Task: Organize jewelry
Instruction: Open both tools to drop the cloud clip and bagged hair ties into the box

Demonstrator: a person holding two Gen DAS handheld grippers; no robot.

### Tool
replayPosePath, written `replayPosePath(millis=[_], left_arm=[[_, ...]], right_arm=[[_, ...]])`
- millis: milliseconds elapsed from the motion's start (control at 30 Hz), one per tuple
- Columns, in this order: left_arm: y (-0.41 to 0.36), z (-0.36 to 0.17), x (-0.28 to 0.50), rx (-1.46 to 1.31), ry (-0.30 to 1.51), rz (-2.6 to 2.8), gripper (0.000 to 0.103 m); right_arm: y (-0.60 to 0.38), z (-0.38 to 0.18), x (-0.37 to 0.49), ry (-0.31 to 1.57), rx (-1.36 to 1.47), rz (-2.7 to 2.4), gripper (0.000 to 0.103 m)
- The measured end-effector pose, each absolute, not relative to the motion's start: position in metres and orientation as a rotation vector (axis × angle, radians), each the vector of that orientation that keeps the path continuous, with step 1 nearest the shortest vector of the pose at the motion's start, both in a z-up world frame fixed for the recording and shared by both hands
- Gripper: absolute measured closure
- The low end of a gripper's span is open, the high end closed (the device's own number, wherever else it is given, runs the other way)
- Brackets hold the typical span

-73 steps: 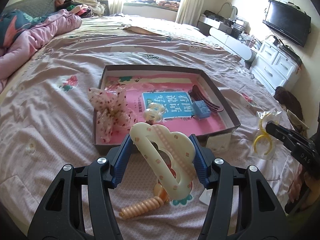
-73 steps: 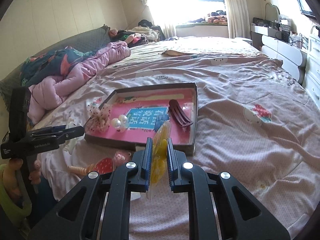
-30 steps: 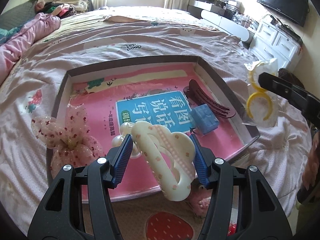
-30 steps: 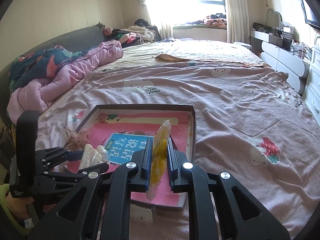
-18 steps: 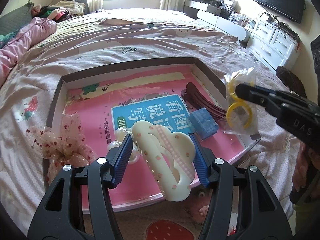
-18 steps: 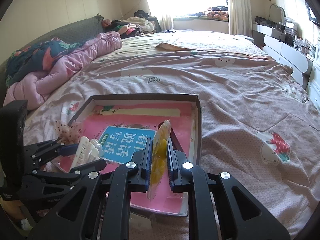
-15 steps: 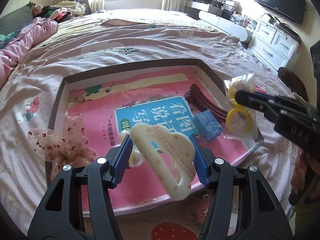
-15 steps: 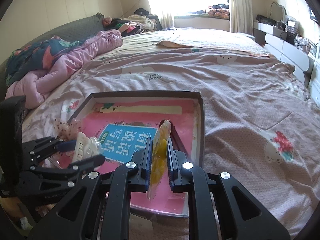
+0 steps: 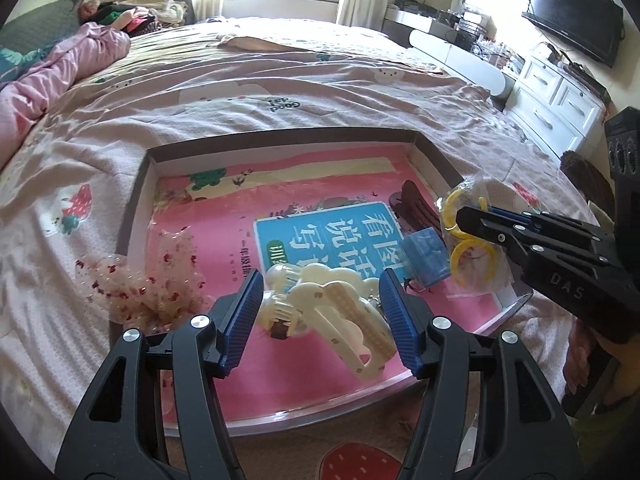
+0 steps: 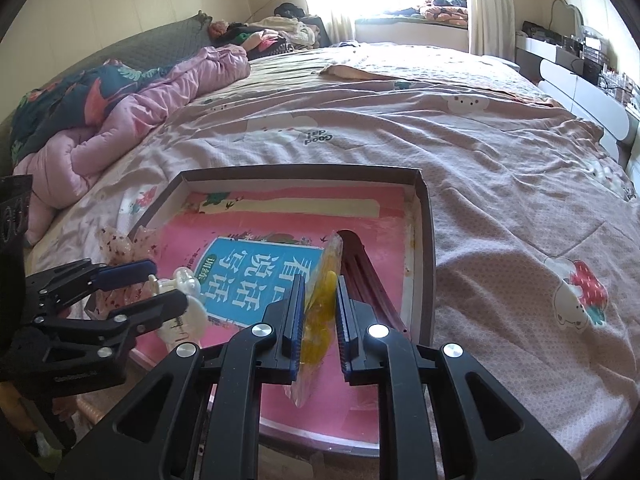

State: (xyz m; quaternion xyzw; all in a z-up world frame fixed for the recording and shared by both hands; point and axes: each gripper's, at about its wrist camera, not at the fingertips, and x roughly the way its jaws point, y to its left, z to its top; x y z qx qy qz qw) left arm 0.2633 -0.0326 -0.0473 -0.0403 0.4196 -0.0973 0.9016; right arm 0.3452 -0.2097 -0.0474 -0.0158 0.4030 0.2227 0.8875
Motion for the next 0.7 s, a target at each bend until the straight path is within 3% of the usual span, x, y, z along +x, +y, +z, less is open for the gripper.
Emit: replayPosePath(millis=[167,500,700], left_arm=[[-0.024,-0.043,0.258,-0.103,0.86,-0.182,0.048],[-0.017,-0.039,0.252,-0.12,0.85,-0.172,0.048],[-0.014,-0.033,0.246,-0.131,0.835,-0.169,0.046]], right_arm=[[-0.21,-0.049,0.35,0.855,-0.032,0.454,0.082],[-0.219,-0.043,0.34,0.838,-0.023,0.431,0.055],[-0.231,-0.024,0.327,0.792,-0.016,0.403,0.044]])
